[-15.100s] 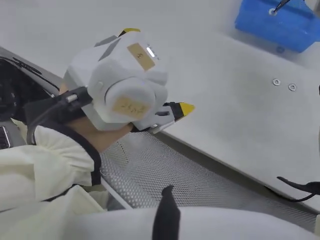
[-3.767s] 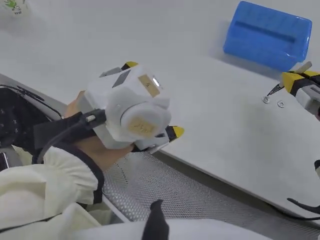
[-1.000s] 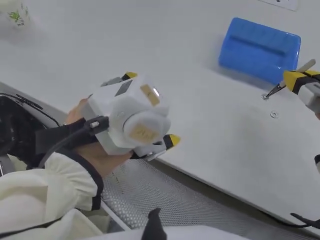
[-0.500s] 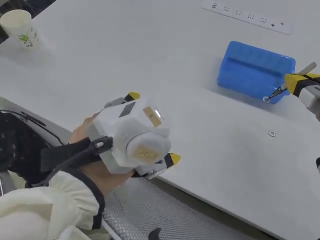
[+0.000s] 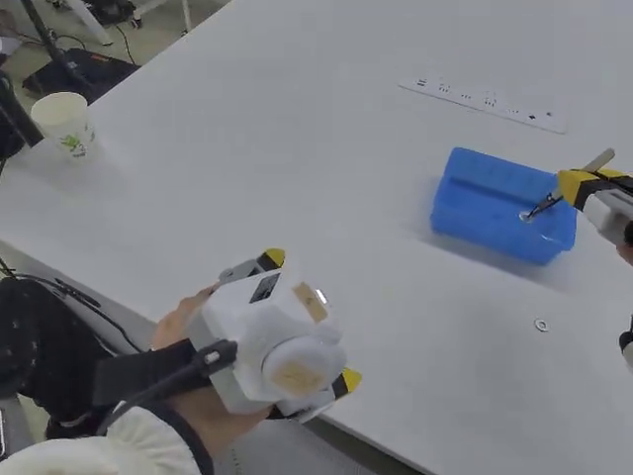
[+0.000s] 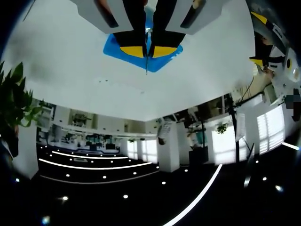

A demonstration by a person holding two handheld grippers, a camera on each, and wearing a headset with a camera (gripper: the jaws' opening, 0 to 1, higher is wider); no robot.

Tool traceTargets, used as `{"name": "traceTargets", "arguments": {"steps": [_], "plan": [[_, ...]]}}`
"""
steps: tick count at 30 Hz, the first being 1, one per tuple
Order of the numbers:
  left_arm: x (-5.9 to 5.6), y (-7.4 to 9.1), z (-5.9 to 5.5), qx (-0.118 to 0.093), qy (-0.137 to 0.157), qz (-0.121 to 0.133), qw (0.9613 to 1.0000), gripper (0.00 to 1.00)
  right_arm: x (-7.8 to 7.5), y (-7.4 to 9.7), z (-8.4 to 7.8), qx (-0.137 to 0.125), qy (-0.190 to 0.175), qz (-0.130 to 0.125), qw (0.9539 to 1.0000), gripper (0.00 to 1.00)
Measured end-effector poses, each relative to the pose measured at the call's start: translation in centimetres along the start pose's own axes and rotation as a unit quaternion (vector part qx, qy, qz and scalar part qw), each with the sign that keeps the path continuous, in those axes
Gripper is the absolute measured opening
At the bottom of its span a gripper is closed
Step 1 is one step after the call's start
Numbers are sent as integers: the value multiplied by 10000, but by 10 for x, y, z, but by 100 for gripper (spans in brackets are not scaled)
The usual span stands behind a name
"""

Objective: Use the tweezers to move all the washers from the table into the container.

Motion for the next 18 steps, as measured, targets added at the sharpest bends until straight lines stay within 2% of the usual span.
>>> {"name": "traceTargets", "arguments": {"steps": [3, 10, 18], "plan": [[-1, 0, -1, 33, 6, -24, 10000, 90, -5, -8, -7, 112, 140, -95, 9998, 0], [-1, -3, -6, 89, -39, -54, 9999, 90, -15, -25, -22, 251, 173, -223, 9993, 0], [1, -6, -8, 71, -66, -39, 9999, 90, -8, -35, -31, 379, 209, -154, 9989, 0]]}}
Point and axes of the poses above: the centre of the closed fingertips' face, and the gripper's own axes: y roughly backward along the fingers, x roughly to its left, z roughly out of its top, the point moved 1 cm from there along y, roughly backward along the fingers, and after that the axes turned 7 degrees about y, right-handed, at the moved point
